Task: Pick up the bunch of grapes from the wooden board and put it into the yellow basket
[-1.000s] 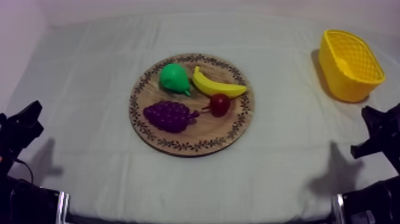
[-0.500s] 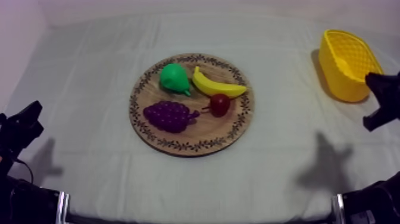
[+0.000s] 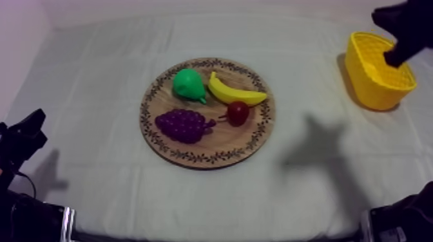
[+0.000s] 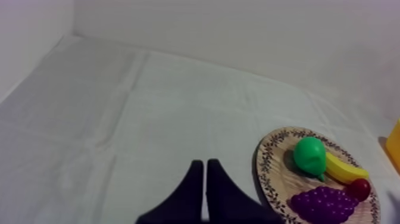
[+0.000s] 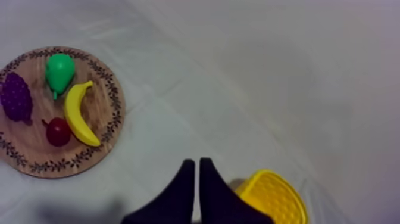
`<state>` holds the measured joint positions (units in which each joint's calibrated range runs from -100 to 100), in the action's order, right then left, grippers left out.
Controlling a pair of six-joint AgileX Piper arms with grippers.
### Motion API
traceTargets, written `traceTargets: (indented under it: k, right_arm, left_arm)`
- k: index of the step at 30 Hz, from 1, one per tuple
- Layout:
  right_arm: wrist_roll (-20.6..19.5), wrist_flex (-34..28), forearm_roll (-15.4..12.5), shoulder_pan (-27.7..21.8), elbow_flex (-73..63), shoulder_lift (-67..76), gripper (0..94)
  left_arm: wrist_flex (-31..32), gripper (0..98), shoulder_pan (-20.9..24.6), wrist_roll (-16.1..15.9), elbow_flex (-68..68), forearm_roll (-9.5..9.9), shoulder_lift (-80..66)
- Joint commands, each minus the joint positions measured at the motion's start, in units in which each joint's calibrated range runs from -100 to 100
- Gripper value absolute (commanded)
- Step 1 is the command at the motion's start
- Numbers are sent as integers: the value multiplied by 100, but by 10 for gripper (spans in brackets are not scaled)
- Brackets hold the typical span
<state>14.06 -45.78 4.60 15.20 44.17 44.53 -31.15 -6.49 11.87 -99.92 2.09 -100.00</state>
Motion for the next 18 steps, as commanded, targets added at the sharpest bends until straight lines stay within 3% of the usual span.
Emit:
traceTargets:
  k: [1, 18]
  right_arm:
    - [9, -321, 12, 204, -1082, -780, 4]
    - [240, -2294, -29, 1231, -4249, -3344, 4]
  left_arm:
    - [3, 1, 1, 2, 4, 4, 0]
    - [3, 1, 1, 2, 4, 4, 0]
